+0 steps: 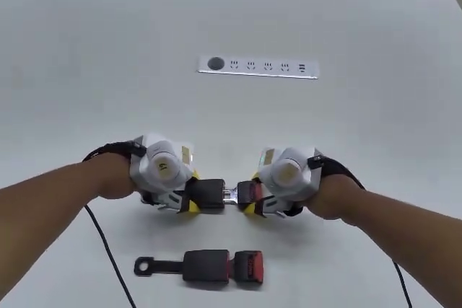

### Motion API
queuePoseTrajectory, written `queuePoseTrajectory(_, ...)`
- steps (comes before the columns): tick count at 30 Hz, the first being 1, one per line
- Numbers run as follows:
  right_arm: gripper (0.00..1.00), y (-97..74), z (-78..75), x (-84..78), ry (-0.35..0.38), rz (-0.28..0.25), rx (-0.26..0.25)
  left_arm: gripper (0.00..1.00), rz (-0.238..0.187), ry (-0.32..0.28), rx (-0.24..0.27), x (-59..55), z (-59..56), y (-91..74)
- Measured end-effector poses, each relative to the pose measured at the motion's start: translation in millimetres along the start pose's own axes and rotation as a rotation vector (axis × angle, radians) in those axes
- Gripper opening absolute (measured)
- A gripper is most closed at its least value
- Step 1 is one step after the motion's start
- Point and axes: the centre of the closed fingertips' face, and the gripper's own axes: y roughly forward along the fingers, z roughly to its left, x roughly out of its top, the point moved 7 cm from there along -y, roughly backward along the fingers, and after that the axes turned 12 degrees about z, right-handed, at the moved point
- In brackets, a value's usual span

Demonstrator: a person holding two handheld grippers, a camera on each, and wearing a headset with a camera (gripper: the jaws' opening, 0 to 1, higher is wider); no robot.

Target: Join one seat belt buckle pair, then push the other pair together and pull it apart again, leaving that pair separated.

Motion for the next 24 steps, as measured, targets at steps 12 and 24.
queuePoseTrajectory(12,0.34,1.9,-0.8,4.6,0.009,-0.01,-0.002,0.33,0.03,0.059,-0.015,3.5,1.7,2.3)
queuePoseTrajectory(24,0.34,8.0,1.0,16.2,0.021,-0.049,-0.002,0.33,0.034,0.074,-0.021,5.2,0.8,2.2)
